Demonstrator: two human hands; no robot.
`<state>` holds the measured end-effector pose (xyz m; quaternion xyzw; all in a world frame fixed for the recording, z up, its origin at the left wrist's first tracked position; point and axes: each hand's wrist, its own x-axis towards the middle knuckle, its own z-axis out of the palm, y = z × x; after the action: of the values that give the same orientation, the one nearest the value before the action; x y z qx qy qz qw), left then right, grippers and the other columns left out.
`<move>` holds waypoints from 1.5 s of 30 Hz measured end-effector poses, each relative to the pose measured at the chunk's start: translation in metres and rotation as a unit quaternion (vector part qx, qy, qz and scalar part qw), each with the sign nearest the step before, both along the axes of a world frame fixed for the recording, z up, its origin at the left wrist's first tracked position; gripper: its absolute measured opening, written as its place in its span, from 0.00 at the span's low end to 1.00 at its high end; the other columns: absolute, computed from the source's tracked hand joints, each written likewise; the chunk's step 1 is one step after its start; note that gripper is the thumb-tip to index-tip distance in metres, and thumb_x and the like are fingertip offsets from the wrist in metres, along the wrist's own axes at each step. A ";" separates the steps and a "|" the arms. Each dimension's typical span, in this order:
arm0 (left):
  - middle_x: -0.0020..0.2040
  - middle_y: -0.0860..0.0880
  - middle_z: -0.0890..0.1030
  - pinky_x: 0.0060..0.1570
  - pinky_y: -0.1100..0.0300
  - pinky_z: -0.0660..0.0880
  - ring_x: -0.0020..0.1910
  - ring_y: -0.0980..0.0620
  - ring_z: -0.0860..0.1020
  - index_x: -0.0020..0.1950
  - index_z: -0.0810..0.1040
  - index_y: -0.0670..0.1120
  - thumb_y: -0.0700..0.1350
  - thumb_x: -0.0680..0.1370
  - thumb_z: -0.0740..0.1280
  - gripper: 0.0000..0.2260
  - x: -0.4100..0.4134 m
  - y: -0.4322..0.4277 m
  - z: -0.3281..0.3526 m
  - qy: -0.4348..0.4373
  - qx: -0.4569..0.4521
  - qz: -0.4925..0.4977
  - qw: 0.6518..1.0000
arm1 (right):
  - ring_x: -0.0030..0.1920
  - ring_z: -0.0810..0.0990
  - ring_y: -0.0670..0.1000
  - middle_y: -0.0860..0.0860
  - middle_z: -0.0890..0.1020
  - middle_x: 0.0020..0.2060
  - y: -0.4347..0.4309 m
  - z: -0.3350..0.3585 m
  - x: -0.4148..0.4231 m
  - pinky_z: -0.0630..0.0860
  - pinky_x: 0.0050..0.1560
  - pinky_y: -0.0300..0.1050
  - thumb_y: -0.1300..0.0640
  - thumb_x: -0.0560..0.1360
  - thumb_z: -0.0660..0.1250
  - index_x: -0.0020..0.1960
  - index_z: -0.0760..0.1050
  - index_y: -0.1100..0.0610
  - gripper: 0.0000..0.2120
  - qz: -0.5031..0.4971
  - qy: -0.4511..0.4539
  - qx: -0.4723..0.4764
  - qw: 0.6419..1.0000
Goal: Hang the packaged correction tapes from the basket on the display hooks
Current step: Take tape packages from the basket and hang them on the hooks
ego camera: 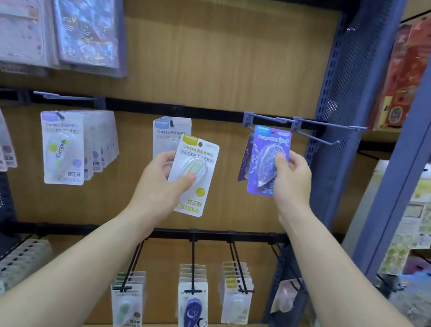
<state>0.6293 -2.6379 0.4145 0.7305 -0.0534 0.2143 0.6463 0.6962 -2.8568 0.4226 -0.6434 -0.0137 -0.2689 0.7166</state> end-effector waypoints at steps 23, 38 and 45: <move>0.55 0.54 0.86 0.42 0.60 0.82 0.48 0.56 0.86 0.64 0.74 0.52 0.40 0.80 0.71 0.16 0.000 0.015 0.001 0.006 0.035 0.008 0.999 | 0.51 0.78 0.50 0.50 0.79 0.60 0.003 -0.012 0.016 0.72 0.44 0.44 0.46 0.82 0.63 0.72 0.70 0.52 0.20 -0.064 0.132 -0.300 0.942; 0.52 0.55 0.85 0.37 0.65 0.80 0.44 0.62 0.84 0.62 0.79 0.53 0.40 0.81 0.70 0.13 -0.059 0.148 0.000 -0.003 0.049 0.140 0.989 | 0.55 0.79 0.48 0.43 0.80 0.56 0.152 -0.001 -0.070 0.79 0.53 0.50 0.42 0.79 0.65 0.64 0.78 0.49 0.17 0.082 0.031 -0.539 0.838; 0.59 0.54 0.85 0.56 0.48 0.82 0.55 0.55 0.84 0.68 0.78 0.50 0.40 0.81 0.68 0.15 -0.073 0.190 -0.006 0.012 0.057 0.140 0.988 | 0.57 0.79 0.47 0.43 0.81 0.58 0.196 -0.005 -0.072 0.79 0.57 0.53 0.43 0.79 0.66 0.62 0.78 0.48 0.15 0.126 0.007 -0.529 0.839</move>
<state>0.5562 -2.4477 0.4081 0.7689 0.0449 0.2910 0.5675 0.6243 -2.6607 0.4177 -0.9191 -0.2296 -0.1238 0.2952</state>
